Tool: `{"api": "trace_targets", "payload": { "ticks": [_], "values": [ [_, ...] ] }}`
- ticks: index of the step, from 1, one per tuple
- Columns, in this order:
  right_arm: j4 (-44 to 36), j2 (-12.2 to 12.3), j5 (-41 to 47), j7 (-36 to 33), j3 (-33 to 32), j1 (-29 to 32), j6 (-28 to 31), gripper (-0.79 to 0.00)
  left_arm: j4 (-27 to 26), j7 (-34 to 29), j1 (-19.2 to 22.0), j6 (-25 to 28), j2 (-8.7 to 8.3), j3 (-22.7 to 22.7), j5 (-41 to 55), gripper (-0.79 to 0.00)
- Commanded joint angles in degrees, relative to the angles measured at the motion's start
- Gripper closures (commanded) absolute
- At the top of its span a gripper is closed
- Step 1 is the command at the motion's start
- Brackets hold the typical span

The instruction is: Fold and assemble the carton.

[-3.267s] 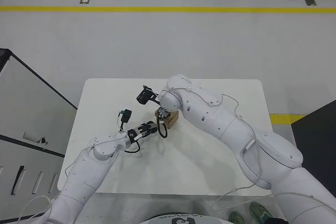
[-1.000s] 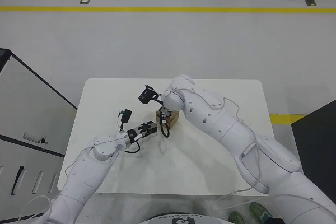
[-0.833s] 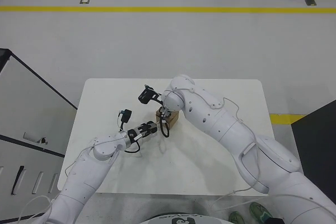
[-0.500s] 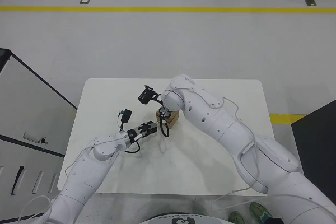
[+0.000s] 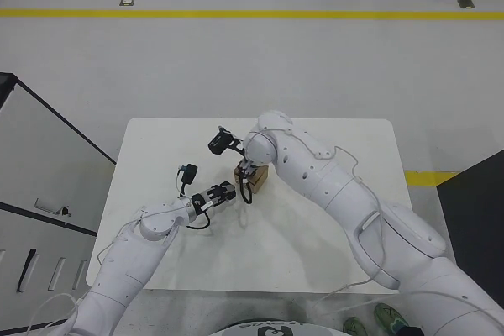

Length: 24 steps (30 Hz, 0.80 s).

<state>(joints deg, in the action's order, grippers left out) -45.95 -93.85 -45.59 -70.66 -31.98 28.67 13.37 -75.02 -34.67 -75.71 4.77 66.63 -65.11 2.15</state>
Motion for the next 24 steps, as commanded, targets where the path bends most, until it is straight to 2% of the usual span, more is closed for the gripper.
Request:
{"api": "trace_targets", "payload": {
  "ticks": [1,4,15,24],
  "values": [
    [0.53,0.03,0.92,0.39,-0.7,-0.04,-0.13,-0.259,0.0,0.0,0.0,0.0,0.0,0.0,0.0,0.0],
    [1.17,0.16,2.08,0.73,-1.7,-0.05,0.05,-0.317,0.0,0.0,0.0,0.0,0.0,0.0,0.0,0.0],
    [2.92,1.15,9.18,1.15,-6.63,0.7,1.1,-0.268,0.0,0.0,0.0,0.0,0.0,0.0,0.0,0.0],
    [2.7,2.07,11.7,0.26,-9.02,1.36,1.02,-0.265,0.0,0.0,0.0,0.0,0.0,0.0,0.0,0.0]
  ]
}}
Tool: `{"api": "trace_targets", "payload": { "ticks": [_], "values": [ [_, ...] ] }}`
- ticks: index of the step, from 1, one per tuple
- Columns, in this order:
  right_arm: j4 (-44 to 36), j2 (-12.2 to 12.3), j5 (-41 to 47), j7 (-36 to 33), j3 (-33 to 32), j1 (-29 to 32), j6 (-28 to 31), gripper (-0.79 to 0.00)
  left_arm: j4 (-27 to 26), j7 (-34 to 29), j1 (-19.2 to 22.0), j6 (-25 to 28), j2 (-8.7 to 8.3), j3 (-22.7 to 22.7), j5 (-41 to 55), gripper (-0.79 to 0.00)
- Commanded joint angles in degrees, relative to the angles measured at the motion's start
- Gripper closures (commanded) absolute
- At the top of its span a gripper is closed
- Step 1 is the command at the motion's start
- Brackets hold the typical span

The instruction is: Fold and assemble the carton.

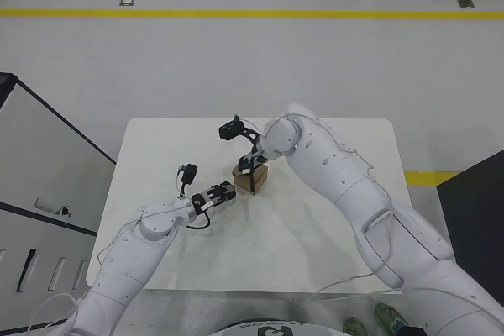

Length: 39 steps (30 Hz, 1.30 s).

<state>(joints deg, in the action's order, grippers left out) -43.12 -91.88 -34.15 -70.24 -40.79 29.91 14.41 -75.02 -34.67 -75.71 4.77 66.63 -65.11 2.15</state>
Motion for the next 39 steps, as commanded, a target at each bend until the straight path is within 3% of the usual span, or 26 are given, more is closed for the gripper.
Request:
{"api": "trace_targets", "payload": {
  "ticks": [1,14,23,30,39],
  "values": [
    [-0.25,0.2,0.33,-0.37,-0.34,0.24,-0.02,-0.262,0.0,0.0,0.0,0.0,0.0,0.0,0.0,0.0],
    [-7.28,0.87,-10.31,0.15,2.77,1.58,-3.54,-0.299,0.0,0.0,0.0,0.0,0.0,0.0,0.0,0.0],
    [-12.17,1.21,-14.26,-1.94,4.13,2.33,-1.94,-0.36,0.0,0.0,0.0,0.0,0.0,0.0,0.0,0.0],
    [-13.54,1.32,-17.0,-2.89,4.9,2.81,-2.11,-0.194,0.0,0.0,0.0,0.0,0.0,0.0,0.0,0.0],
    [-13.33,1.21,-17.33,-2.69,4.74,3.08,-2.07,-0.135,0.0,0.0,0.0,0.0,0.0,0.0,0.0,0.0]
  ]
}}
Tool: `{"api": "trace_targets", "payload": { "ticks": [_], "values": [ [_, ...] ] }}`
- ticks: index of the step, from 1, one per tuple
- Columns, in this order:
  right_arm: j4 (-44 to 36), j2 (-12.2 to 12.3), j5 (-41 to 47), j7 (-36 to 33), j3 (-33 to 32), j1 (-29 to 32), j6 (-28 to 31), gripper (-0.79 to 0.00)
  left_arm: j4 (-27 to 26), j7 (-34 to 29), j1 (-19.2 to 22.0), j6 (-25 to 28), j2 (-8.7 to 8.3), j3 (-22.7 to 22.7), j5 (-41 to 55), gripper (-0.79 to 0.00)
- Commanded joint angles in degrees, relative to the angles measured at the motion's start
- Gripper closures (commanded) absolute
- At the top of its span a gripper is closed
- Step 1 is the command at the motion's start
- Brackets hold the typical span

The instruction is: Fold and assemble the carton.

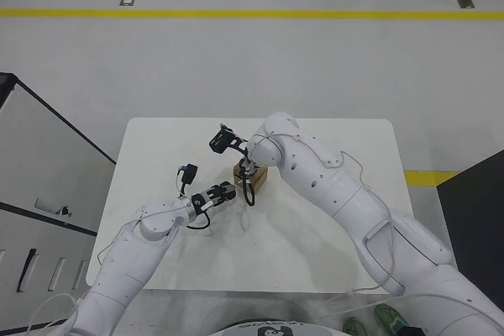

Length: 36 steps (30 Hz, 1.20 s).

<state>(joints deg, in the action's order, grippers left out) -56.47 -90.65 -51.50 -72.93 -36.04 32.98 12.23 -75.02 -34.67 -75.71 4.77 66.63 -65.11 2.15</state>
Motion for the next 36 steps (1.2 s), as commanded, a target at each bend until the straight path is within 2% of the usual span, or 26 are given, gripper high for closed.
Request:
{"api": "trace_targets", "payload": {
  "ticks": [1,9,13,16,21,25,27,36],
  "values": [
    [0.05,-0.04,-0.01,0.03,-0.01,0.03,0.14,-0.142,0.0,0.0,0.0,0.0,0.0,0.0,0.0,0.0],
    [0.39,-0.28,-0.68,-0.35,0.38,0.09,0.29,-0.145,0.0,0.0,0.0,0.0,0.0,0.0,0.0,0.0],
    [0.36,-0.45,-1.0,-0.34,0.59,0.05,0.26,-0.283,0.0,0.0,0.0,0.0,0.0,0.0,0.0,0.0],
    [0.21,-0.55,-1.59,-0.42,0.85,0.05,0.31,-0.299,0.0,0.0,0.0,0.0,0.0,0.0,0.0,0.0],
    [0.25,-0.74,-2.59,-0.5,1.28,0.05,0.25,-0.246,0.0,0.0,0.0,0.0,0.0,0.0,0.0,0.0],
    [0.42,-0.89,-2.99,-0.28,1.29,0.01,-0.18,-0.077,0.0,0.0,0.0,0.0,0.0,0.0,0.0,0.0],
    [0.47,-0.95,-3.11,-0.19,1.27,-0.02,-0.18,-0.043,0.0,0.0,0.0,0.0,0.0,0.0,0.0,0.0],
    [1.08,-1.21,-2.7,-0.23,0.92,0.07,0.08,-0.006,0.0,0.0,0.0,0.0,0.0,0.0,0.0,0.0]
  ]
}}
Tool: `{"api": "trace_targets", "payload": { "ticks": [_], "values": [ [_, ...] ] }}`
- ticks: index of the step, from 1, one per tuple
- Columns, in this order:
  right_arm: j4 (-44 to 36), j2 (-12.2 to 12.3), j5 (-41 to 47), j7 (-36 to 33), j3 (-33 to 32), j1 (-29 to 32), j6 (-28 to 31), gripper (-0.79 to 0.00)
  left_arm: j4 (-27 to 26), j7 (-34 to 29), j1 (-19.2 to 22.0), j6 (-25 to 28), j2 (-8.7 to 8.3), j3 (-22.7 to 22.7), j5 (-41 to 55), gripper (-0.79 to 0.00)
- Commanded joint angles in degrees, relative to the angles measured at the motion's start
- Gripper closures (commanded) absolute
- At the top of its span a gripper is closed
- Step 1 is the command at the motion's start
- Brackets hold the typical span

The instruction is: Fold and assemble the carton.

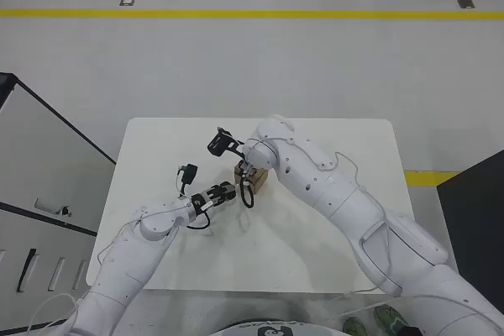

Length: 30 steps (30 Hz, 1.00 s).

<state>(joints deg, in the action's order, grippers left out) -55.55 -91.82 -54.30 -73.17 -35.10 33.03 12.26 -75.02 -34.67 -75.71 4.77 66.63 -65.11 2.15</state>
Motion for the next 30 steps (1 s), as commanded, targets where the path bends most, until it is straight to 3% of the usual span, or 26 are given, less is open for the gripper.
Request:
{"api": "trace_targets", "payload": {
  "ticks": [1,6,12,20,26,30],
  "values": [
    [0.35,-0.08,0.28,-0.02,-0.04,0.06,0.18,-0.006,0.0,0.0,0.0,0.0,0.0,0.0,0.0,0.0],
    [1.67,-0.37,1.14,0.38,-0.12,0.05,0.64,-0.028,0.0,0.0,0.0,0.0,0.0,0.0,0.0,0.0],
    [3.09,-0.77,2.36,0.87,-0.33,-0.22,0.96,-0.108,0.0,0.0,0.0,0.0,0.0,0.0,0.0,0.0],
    [5.03,-1.1,4.16,1.42,-1.0,-0.57,1.27,-0.12,0.0,0.0,0.0,0.0,0.0,0.0,0.0,0.0],
    [6.23,-1.15,5.83,1.89,-2.04,-0.88,1.41,-0.175,0.0,0.0,0.0,0.0,0.0,0.0,0.0,0.0],
    [6.8,-1.02,7.21,2.42,-3.15,-1.01,1.38,-0.151,0.0,0.0,0.0,0.0,0.0,0.0,0.0,0.0]
  ]
}}
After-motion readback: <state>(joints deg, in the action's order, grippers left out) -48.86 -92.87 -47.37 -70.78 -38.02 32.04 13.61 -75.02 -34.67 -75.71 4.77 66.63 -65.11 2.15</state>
